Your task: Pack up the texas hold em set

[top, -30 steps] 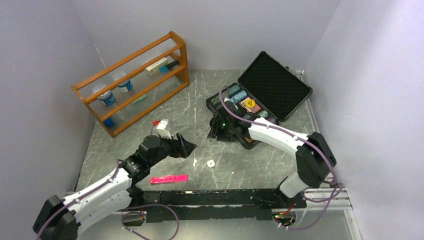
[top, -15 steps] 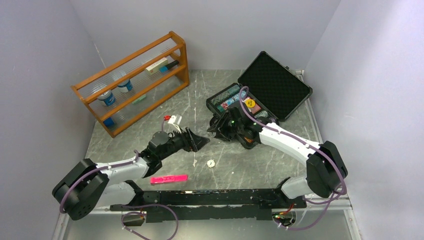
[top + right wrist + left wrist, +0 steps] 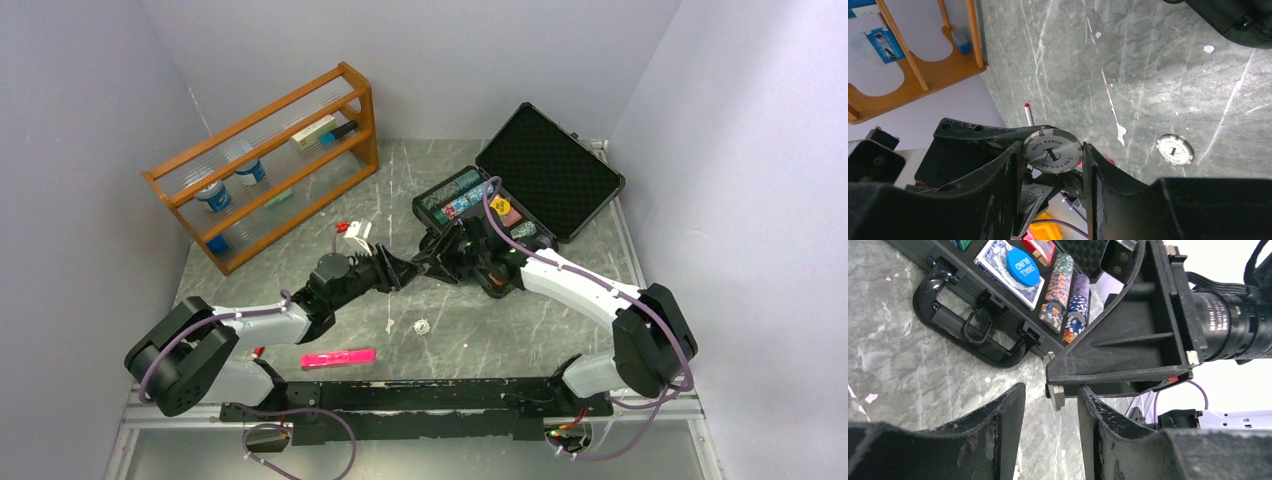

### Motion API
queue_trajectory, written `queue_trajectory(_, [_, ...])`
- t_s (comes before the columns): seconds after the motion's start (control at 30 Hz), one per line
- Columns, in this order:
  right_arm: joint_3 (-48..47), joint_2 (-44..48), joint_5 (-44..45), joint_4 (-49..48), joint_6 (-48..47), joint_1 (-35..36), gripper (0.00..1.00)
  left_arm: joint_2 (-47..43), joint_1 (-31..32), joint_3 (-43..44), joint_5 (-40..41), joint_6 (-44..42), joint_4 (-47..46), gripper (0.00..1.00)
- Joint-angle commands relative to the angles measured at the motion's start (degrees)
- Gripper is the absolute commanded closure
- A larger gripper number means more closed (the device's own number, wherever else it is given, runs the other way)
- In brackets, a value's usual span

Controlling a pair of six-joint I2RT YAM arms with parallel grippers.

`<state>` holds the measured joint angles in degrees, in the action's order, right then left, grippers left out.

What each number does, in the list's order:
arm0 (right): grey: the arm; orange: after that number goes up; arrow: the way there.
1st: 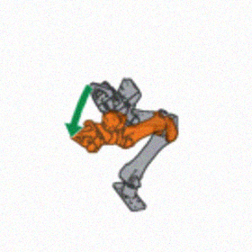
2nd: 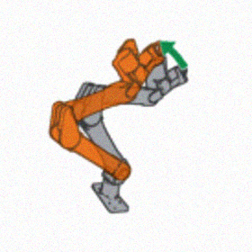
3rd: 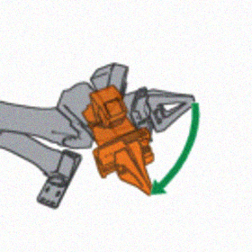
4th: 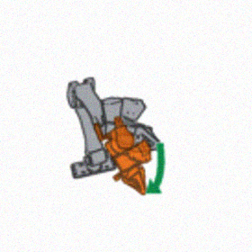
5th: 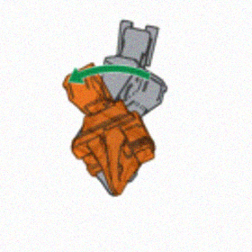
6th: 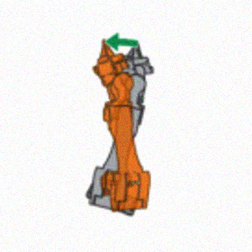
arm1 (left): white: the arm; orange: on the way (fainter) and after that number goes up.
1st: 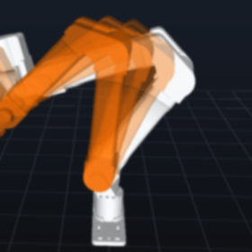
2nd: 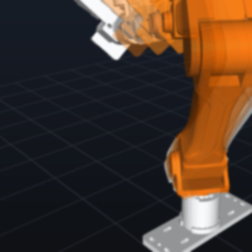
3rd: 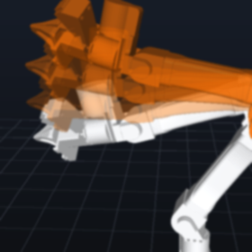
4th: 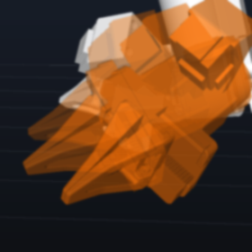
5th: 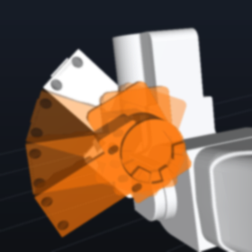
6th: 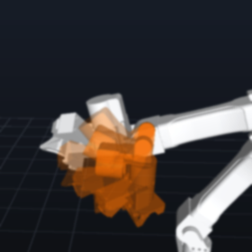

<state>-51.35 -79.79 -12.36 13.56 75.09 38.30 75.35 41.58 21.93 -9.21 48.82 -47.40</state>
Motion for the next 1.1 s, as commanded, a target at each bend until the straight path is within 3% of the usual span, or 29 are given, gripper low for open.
queue_trajectory(0.0, [0.7,1.9,-2.1,-3.5,1.4,-0.7,0.9,0.8,0.6,2.2,0.0,0.1,-2.4,0.52])
queue_trajectory(0.17, [0.8,2.2,-2.6,-3.7,0.9,-0.9,0.9,0.8,0.6,2.7,1.2,-0.7,-1.2,0.65])
queue_trajectory(0.33, [0.6,2.5,-3.9,-3.9,-1.4,-1.6,0.82,1.3,0.6,3.7,1.9,-0.7,-0.4,0.94])
queue_trajectory(0.47, [1.0,3.3,-6.6,-5.1,-6.0,-4.1,0.51,0.2,0.6,4.5,2.2,-0.9,0.9,0.95])
queue_trajectory(0.53, [2.1,4.3,-10.5,-8.4,-10.4,-6.2,0.23,-1.0,0.2,5.4,1.9,-0.9,4.1,0.95])
queue_trajectory(0.6, [3.1,6.0,-14.3,-11.3,-15.7,-8.2,0.13,-2.0,-0.5,7.1,0.2,-1.0,7.9,0.95])
queue_trajectory(0.8, [7.7,14.6,-20.5,-19.3,-25.2,-10.5,0.11,-4.2,-5.8,10.2,-13.2,3.8,11.9,0.95])
queue_trajectory(1.07, [10.1,15.9,-28.9,-25.6,-23.9,-10.5,0.32,-4.7,-7.8,7.9,-23.9,19.3,-3.5,0.95])
